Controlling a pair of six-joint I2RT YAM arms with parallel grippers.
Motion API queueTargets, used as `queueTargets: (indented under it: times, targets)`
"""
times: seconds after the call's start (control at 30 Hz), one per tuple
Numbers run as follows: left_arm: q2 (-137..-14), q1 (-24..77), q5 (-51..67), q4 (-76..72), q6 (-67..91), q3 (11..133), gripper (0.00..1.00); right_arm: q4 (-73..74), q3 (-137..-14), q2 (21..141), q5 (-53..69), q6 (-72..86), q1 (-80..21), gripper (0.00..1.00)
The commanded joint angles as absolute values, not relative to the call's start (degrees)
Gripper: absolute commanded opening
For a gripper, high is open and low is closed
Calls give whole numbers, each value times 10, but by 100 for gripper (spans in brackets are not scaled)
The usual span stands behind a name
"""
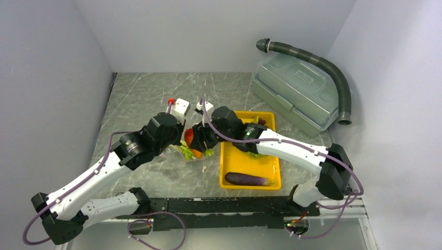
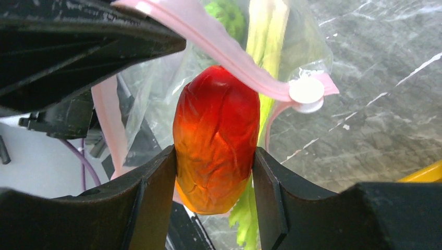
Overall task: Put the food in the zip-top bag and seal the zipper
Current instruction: Place the fake fruit in the zipper food storage bag.
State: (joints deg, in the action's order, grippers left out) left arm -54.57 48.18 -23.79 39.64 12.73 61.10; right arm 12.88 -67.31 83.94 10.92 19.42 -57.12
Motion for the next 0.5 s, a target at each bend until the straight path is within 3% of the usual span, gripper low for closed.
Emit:
queueTargets:
  times: [0.0,0.17,0.43,0.47]
  targets:
    - [-534,480,-233,366,119,613,0,88,-718,858,77,172,-576,22]
    - [-532,479,-233,366,119,612,0,71,-733,889,57,178,-578,31]
    - [-530,479,-236,366,120,612,0,22,-721,905,60,209,-580,95]
    - [-530,480,-236,366,119,612,0,21,-718,903,58,208,-580,99]
